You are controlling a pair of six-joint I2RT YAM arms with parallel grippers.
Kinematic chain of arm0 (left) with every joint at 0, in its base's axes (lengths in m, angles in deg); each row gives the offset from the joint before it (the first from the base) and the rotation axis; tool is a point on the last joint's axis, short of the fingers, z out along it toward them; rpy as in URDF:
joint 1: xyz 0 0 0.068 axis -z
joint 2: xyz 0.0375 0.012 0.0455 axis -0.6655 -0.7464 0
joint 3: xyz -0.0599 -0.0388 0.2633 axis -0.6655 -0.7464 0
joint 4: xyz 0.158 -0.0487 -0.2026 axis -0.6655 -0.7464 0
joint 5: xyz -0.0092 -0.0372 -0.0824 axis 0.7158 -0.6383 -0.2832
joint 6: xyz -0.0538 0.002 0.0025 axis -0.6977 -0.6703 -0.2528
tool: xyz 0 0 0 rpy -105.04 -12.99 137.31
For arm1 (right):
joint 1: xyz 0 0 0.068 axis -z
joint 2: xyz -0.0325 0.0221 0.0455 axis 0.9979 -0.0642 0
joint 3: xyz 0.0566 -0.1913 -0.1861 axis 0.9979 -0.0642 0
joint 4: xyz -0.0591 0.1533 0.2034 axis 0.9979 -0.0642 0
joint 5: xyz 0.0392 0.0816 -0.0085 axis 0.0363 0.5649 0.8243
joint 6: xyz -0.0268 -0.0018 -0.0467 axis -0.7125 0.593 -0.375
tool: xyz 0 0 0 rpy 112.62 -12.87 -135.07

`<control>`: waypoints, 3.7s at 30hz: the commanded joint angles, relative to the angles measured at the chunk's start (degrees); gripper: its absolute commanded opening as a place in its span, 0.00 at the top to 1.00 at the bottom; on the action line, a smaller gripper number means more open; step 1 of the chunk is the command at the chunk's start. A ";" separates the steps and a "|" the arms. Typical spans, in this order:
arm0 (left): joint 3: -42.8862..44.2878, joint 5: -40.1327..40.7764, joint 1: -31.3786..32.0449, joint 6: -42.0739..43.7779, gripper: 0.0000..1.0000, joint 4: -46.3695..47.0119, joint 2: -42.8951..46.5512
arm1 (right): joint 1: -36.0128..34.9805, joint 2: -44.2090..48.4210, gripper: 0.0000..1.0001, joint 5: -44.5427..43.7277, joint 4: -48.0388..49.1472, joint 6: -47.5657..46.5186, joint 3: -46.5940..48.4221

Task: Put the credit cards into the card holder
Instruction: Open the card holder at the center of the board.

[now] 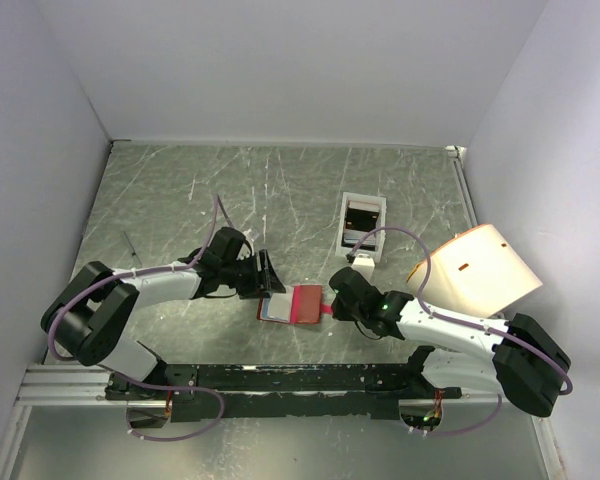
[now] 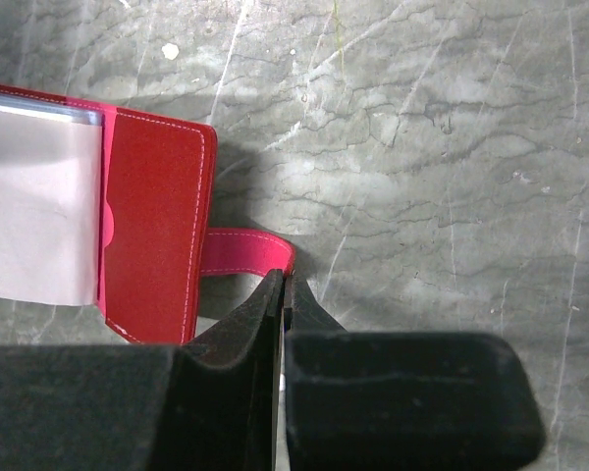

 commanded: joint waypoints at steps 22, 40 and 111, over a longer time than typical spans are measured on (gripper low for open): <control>-0.19 2.33 0.29 0.00 0.30 -3.13 3.66 | 0.68 0.26 1.00 0.02 0.46 -1.00 -0.29; -2.60 -3.75 0.33 -2.72 0.31 5.48 0.16 | 0.77 0.17 1.00 0.63 1.11 -0.91 -0.65; 10.18 -10.30 6.27 -7.43 0.28 21.04 -15.08 | -7.64 -5.23 0.63 7.31 18.14 -8.38 2.19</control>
